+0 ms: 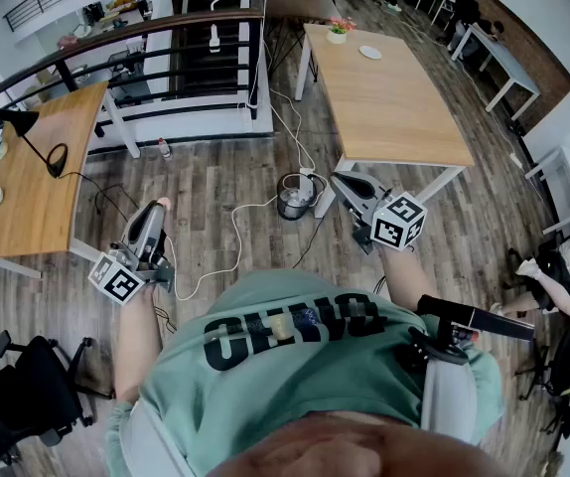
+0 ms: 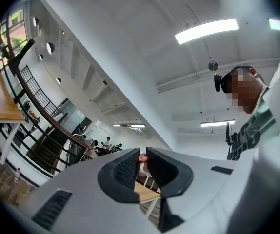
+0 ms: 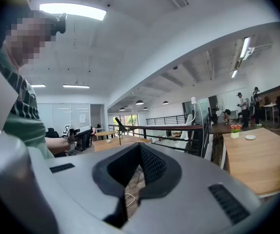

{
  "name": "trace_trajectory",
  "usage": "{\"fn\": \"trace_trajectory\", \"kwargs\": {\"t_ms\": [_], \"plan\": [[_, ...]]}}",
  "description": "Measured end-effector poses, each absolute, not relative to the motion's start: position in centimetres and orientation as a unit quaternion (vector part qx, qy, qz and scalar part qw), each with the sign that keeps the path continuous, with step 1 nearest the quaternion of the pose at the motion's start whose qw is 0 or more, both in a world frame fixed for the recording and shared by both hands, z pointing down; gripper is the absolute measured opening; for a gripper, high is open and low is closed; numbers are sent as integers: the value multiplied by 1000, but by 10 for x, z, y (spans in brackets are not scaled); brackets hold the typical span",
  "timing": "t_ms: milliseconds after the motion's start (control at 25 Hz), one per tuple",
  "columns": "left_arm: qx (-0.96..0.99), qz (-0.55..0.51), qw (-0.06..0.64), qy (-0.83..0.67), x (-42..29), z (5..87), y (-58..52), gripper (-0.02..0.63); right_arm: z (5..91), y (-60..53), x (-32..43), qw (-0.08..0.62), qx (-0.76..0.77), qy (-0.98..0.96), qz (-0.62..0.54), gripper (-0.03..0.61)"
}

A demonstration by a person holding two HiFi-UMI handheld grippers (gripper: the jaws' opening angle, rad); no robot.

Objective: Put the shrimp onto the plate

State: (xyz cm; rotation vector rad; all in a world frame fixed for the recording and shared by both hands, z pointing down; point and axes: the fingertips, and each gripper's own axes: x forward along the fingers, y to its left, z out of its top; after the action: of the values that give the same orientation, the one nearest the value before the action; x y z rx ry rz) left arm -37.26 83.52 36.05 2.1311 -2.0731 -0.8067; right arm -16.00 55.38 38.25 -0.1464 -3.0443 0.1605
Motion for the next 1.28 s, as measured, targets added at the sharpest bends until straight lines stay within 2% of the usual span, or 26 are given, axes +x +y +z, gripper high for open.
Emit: {"fn": "trace_trajectory", "kwargs": {"t_ms": [800,1040,1280], "plan": [[704,-265,28,-658,-400,361,854,48,370,580,-185,39,-41,-998,40,6],[711,-270,31,-649,-417,367,870,48,359,596,-195,11,-28,-998,56,6],[721,-275,44,-635,-426,388,873,48,358,615,-198,19,-2,-1000,1,6]]}}
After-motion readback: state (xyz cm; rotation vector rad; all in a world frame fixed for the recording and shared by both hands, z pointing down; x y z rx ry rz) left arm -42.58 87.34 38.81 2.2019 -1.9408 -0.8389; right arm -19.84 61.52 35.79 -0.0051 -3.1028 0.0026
